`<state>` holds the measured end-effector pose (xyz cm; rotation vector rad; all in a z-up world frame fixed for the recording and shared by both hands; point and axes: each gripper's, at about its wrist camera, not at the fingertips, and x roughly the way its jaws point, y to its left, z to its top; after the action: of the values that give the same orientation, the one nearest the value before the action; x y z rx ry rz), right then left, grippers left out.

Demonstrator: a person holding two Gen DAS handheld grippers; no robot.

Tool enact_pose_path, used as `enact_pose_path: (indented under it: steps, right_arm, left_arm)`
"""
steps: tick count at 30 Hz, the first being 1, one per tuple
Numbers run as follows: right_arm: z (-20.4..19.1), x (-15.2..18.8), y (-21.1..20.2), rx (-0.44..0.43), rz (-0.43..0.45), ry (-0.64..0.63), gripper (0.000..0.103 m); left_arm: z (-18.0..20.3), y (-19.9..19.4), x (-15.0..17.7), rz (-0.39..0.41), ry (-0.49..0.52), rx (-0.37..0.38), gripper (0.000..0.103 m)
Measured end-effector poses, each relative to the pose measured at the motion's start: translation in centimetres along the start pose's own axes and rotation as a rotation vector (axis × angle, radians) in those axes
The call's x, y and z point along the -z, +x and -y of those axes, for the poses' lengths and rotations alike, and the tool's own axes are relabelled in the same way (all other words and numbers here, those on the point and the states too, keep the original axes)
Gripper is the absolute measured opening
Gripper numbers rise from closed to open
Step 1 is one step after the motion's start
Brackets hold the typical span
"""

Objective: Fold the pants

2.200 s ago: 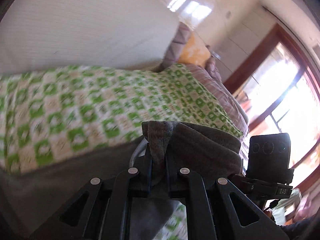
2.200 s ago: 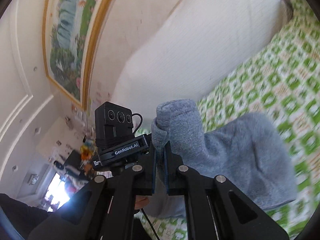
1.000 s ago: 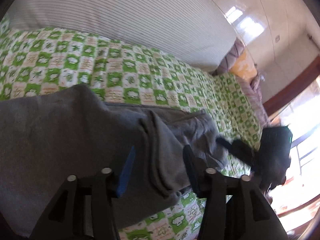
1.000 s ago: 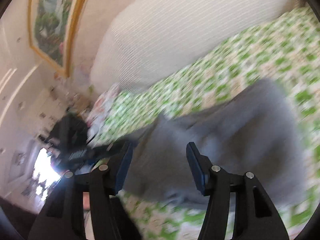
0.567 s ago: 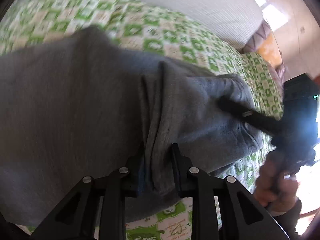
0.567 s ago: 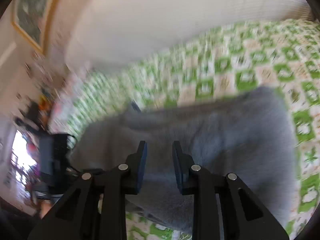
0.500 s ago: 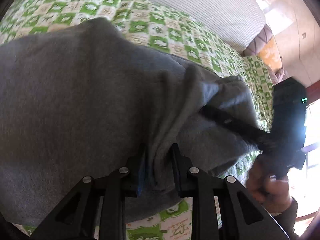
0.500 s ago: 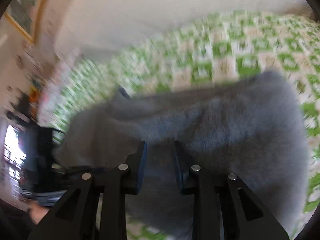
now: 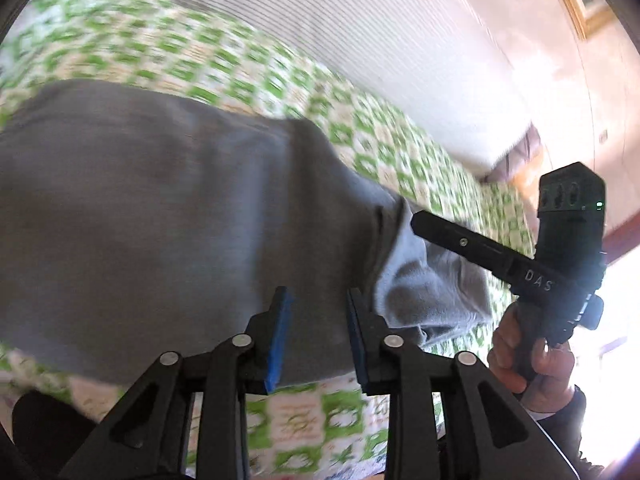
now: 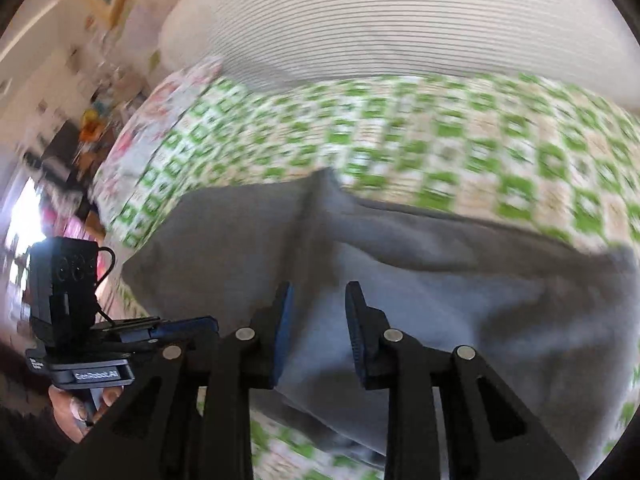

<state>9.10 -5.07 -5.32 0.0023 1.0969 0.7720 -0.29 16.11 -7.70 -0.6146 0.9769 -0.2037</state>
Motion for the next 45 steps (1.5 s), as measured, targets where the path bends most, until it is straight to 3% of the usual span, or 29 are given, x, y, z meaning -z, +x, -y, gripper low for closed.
enact_pose_path:
  steps: [2,4,11,15,21,27,31,37,38,39,42,45]
  right_arm:
    - [-2.0,-1.0,1.3,-0.011,-0.018,-0.044,0.049]
    - [-3.7,-1.9,2.3,-0.03,-0.027,-0.086,0.05]
    - [-10.9,-5.7,7.5,-0.077,-0.11,-0.247,0.05]
    - [-14.6,-7.6,10.6,-0.088,-0.166,-0.348,0.056]
    - [-19.5,-10.3,15.8,-0.077,-0.246,-0.479,0.062]
    - [-22.4,-12.8,21.0,-0.081,-0.33,-0.534,0.063]
    - [-24.1,-13.8,24.3,-0.085,-0.377,-0.555,0.065]
    - [-26.1,-12.3,30.1,-0.066,-0.516,-0.627,0.067]
    - [-26.2,-11.9,30.6,-0.055,-0.531,-0.642,0.06]
    - [-26.3,-11.1,31.1,-0.043,-0.543,-0.666,0.035]
    - [-25.8,-10.8,30.2,-0.045,-0.501,-0.653,0.017]
    - [-24.7,-11.6,27.5,-0.083,-0.429,-0.605,0.013]
  left_arm:
    - [-1.7,-2.3,0.2,0.044,-0.041,-0.009,0.037]
    - [-3.1,-4.2,0.5,0.087,-0.087,-0.028,0.043]
    - [-10.0,-9.8,2.5,0.208,-0.28,-0.07,0.045]
    - [-13.4,-10.2,3.7,0.221,-0.39,-0.067,0.049]
    - [-17.7,-9.3,4.3,0.208,-0.534,0.024,0.054]
    - [-19.9,-7.5,3.7,0.192,-0.598,0.045,0.059]
    - [-20.9,-6.7,4.0,0.197,-0.636,0.012,0.059]
    - [-20.3,-6.3,4.0,0.215,-0.617,-0.022,0.055]
    - [-20.0,-6.2,3.9,0.218,-0.605,-0.04,0.052]
    - [-19.7,-6.2,3.7,0.222,-0.589,-0.065,0.042]
    - [-19.1,-6.0,3.3,0.231,-0.568,-0.084,0.037]
    - [-18.2,-6.4,3.3,0.242,-0.551,-0.105,0.033]
